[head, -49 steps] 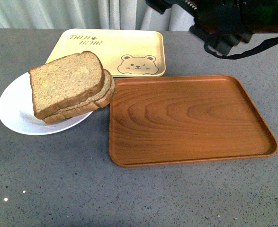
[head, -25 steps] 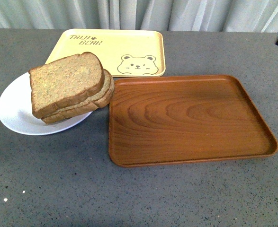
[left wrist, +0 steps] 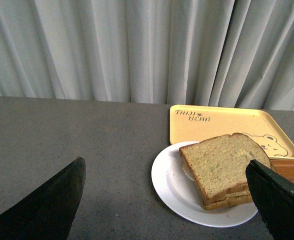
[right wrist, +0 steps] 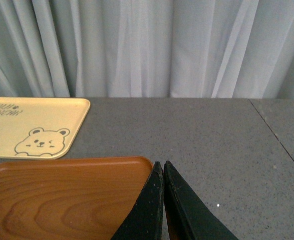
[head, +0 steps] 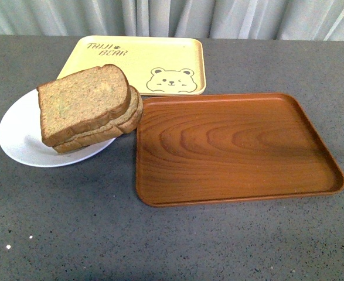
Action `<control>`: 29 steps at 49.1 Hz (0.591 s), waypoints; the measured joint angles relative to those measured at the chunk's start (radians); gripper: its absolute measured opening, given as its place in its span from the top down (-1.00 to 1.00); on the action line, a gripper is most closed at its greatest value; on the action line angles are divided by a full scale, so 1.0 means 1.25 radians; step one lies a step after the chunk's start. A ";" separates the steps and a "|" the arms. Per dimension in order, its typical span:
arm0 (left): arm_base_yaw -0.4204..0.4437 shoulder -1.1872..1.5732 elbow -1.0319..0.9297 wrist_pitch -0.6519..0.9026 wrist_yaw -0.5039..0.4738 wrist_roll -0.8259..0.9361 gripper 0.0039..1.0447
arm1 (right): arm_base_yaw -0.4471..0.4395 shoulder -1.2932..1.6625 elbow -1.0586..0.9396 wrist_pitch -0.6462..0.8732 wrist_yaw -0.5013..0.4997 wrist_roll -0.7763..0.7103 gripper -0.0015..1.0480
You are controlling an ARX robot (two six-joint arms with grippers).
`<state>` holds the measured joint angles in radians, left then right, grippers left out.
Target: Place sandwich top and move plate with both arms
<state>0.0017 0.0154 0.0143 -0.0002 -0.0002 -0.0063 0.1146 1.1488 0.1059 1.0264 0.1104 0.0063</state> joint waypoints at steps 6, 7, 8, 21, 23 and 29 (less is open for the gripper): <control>0.000 0.000 0.000 0.000 0.000 0.000 -0.83 | -0.013 -0.066 -0.023 -0.045 -0.016 0.000 0.97; 0.000 0.000 0.000 0.000 0.000 0.000 -0.83 | -0.016 -0.079 -0.027 -0.054 -0.019 0.000 0.97; 0.000 0.000 0.000 0.000 0.000 0.000 -0.83 | -0.019 -0.093 -0.030 -0.064 -0.021 0.000 0.97; 0.000 0.000 0.000 0.000 0.000 0.000 -0.83 | -0.089 -0.247 -0.063 -0.184 -0.084 0.000 0.97; 0.000 0.000 0.000 0.000 0.000 0.000 -0.83 | -0.088 -0.279 -0.066 -0.212 -0.090 0.000 0.97; 0.000 0.000 0.000 0.000 0.000 0.000 -0.83 | -0.089 -0.370 -0.067 -0.290 -0.089 0.000 0.97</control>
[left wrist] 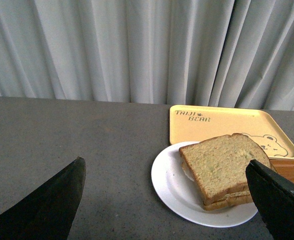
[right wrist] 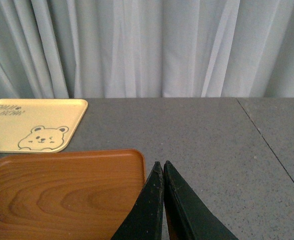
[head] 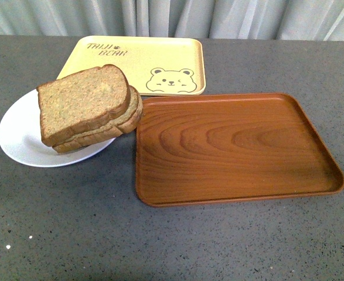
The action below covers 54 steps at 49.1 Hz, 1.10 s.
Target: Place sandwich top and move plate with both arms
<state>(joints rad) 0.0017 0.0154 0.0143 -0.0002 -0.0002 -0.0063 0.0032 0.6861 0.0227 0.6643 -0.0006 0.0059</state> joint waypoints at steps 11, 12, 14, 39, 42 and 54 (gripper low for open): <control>0.000 0.000 0.000 0.000 0.000 0.000 -0.83 | 0.000 -0.098 -0.001 -0.090 0.000 0.000 0.97; 0.000 0.000 0.000 0.000 0.000 0.000 -0.83 | 0.000 -0.109 -0.001 -0.099 0.000 0.000 0.97; 0.000 0.000 0.000 0.000 0.000 0.000 -0.83 | 0.000 -0.124 -0.001 -0.114 0.000 0.000 0.97; 0.000 0.000 0.000 0.000 0.000 0.000 -0.83 | 0.000 -0.297 -0.001 -0.279 0.000 0.000 0.97; 0.000 0.000 0.000 0.000 0.000 0.000 -0.83 | 0.000 -0.315 -0.001 -0.296 0.000 0.000 0.97; 0.000 0.000 0.000 0.000 0.000 0.000 -0.83 | 0.000 -0.376 -0.001 -0.358 0.000 0.000 0.97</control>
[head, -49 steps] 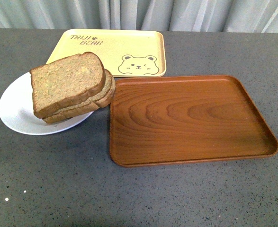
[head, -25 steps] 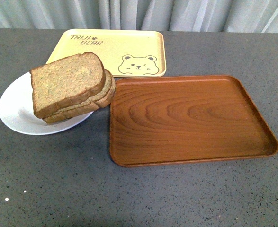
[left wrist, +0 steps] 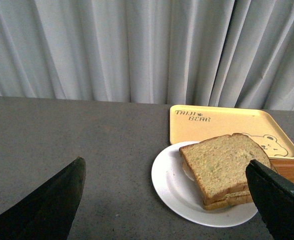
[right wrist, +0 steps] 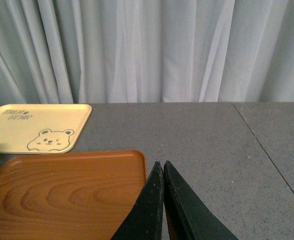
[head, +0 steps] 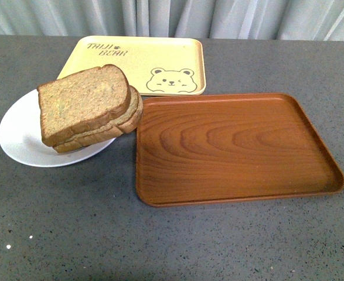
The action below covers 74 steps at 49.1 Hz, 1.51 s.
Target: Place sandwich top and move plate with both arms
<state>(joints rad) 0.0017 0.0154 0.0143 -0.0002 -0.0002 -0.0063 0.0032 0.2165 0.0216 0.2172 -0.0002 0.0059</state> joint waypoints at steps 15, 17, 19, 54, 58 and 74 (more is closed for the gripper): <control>0.058 0.206 0.103 -0.192 0.266 -0.203 -0.83 | -0.001 -0.126 0.000 -0.154 -0.002 0.000 0.97; 0.058 0.284 0.117 -0.163 0.278 -0.271 -0.83 | -0.001 -0.150 0.000 -0.165 -0.001 0.000 0.97; 0.058 0.338 0.125 -0.126 0.282 -0.309 -0.83 | -0.001 -0.164 0.000 -0.168 0.000 0.000 0.97; 0.084 1.402 0.385 0.552 0.212 -0.638 -0.83 | -0.001 -0.169 0.000 -0.173 0.000 -0.001 -0.51; 0.093 1.457 0.398 0.572 0.212 -0.660 -0.83 | -0.001 -0.169 0.000 -0.173 0.000 -0.001 -0.76; 0.087 1.592 0.437 0.644 0.206 -0.758 -0.83 | -0.001 -0.169 0.000 -0.173 0.000 -0.001 -0.82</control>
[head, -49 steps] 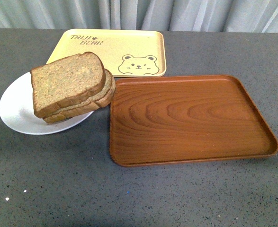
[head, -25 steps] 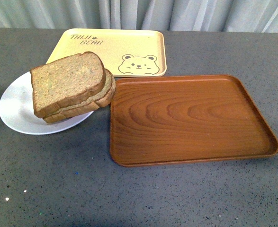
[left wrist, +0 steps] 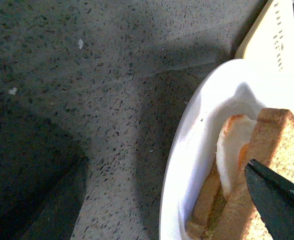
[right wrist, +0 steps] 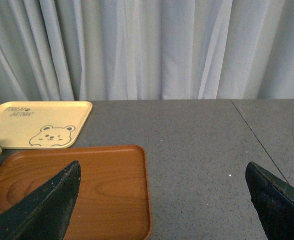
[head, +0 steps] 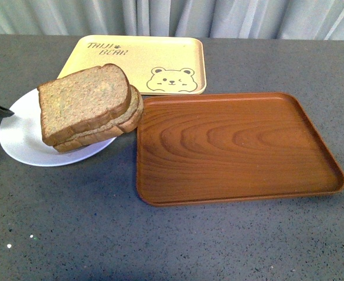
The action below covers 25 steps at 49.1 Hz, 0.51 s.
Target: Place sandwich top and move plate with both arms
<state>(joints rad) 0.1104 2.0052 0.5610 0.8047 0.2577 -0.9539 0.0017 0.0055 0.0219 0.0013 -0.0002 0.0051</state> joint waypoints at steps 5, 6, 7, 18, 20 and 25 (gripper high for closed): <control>-0.012 0.023 0.015 0.024 -0.006 -0.043 -0.83 | 0.000 0.000 0.000 0.000 0.000 0.000 -0.82; -0.013 0.025 0.017 0.026 -0.006 -0.047 -0.83 | 0.000 0.000 0.000 0.000 0.000 0.000 -0.82; -0.015 0.029 0.019 0.029 -0.006 -0.052 -0.83 | 0.000 0.000 0.000 0.000 0.000 0.000 -0.82; -0.031 0.059 0.027 0.066 -0.006 -0.108 -0.53 | 0.000 0.000 0.000 0.000 0.000 0.000 -0.82; -0.033 0.063 0.025 0.072 -0.003 -0.116 -0.42 | 0.000 0.000 0.000 0.000 0.000 0.000 -0.82; -0.036 0.071 0.007 0.091 0.005 -0.143 -0.05 | 0.000 0.000 0.000 0.000 0.000 0.000 -0.82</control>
<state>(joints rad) 0.0658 2.0945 0.5701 0.9188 0.2638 -1.1332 0.0017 0.0055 0.0219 0.0013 -0.0002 0.0048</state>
